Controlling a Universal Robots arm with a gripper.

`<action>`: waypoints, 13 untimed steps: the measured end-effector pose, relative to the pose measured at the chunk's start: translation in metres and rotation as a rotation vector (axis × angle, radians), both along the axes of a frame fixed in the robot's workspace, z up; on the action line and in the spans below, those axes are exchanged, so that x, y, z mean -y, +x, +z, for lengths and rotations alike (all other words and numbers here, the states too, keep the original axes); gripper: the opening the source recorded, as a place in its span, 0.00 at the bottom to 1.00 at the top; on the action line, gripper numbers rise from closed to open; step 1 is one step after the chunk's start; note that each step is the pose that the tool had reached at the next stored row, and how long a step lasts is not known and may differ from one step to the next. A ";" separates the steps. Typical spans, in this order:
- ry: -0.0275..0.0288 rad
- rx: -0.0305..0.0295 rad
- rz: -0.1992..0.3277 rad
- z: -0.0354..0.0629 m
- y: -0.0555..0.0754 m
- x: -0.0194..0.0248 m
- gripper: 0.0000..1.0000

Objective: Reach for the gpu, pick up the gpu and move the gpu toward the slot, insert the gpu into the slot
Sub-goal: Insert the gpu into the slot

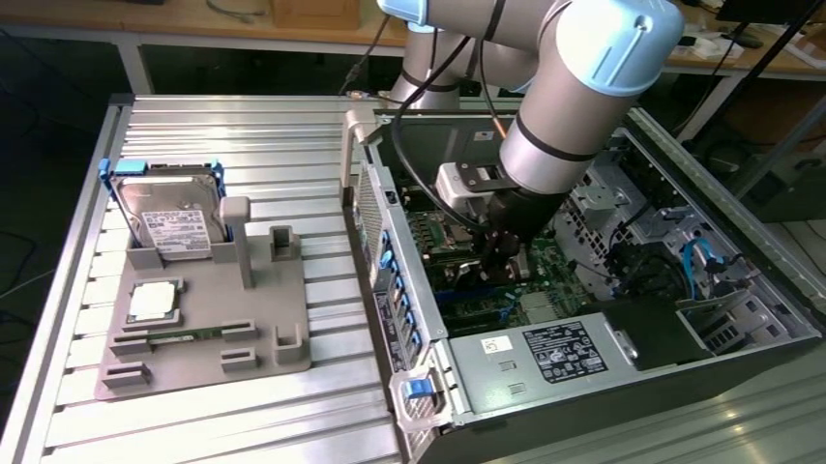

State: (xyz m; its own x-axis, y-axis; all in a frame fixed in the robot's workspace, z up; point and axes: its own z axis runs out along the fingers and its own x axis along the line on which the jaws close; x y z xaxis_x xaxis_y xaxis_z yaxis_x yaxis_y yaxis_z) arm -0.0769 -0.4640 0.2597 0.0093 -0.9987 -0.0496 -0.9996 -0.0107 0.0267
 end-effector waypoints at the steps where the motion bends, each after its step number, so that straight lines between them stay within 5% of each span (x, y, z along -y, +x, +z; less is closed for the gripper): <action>1: 0.0000 0.0000 0.000 0.0002 0.000 0.0000 0.27; 13: -0.0003 -0.0001 0.000 0.0003 0.000 0.0030 0.27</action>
State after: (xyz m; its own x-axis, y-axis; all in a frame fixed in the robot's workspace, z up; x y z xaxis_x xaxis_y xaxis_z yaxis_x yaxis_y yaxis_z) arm -0.0770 -0.4671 0.2600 0.0093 -0.9987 -0.0493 -0.9996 -0.0106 0.0268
